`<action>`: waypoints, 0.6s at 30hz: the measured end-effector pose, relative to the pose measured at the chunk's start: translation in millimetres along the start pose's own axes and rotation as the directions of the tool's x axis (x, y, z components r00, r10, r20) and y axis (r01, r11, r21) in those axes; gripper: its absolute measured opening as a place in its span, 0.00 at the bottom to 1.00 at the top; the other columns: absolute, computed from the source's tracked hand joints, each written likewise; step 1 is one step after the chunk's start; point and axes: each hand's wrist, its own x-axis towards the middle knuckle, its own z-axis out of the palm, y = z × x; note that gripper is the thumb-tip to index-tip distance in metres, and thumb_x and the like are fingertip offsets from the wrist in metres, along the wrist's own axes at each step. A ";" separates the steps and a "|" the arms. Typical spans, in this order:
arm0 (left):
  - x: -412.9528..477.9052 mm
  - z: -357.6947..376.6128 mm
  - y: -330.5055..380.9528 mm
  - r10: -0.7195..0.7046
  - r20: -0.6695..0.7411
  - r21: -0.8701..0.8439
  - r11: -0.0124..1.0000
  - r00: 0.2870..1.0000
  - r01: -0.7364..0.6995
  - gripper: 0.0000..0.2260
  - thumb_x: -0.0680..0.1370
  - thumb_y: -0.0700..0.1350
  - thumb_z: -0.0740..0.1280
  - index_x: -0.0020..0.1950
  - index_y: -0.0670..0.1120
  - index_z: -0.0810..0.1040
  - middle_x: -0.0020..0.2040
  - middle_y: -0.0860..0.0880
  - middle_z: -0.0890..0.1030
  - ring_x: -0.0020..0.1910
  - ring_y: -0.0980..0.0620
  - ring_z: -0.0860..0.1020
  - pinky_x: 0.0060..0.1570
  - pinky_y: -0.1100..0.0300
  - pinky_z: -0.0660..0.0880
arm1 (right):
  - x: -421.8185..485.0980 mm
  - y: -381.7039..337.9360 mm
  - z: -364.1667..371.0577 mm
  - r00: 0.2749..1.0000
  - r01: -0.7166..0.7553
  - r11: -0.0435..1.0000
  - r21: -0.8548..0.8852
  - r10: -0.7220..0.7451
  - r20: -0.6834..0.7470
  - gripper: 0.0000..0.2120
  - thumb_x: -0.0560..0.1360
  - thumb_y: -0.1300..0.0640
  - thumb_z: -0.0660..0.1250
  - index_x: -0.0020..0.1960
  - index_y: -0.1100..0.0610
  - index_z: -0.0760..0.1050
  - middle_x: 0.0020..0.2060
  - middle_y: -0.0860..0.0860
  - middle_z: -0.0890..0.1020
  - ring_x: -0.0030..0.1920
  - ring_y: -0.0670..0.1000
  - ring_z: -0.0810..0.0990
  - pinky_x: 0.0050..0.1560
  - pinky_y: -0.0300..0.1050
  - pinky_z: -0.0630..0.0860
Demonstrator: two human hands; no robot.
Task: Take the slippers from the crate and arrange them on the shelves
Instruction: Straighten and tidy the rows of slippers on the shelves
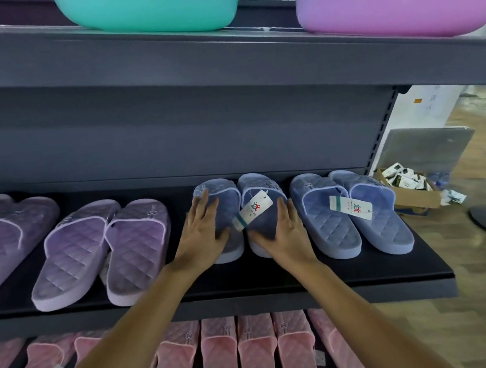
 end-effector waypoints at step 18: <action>-65.9 -104.0 -51.1 0.062 -0.075 0.252 0.967 0.995 -0.041 0.25 0.71 0.51 0.56 0.61 0.41 0.76 0.61 0.42 0.78 0.57 0.40 0.78 0.55 0.45 0.73 | -8.8 -78.4 20.6 0.920 0.393 0.910 -0.134 -0.386 0.073 0.35 0.75 0.47 0.64 0.75 0.58 0.53 0.75 0.55 0.57 0.75 0.55 0.54 0.73 0.51 0.54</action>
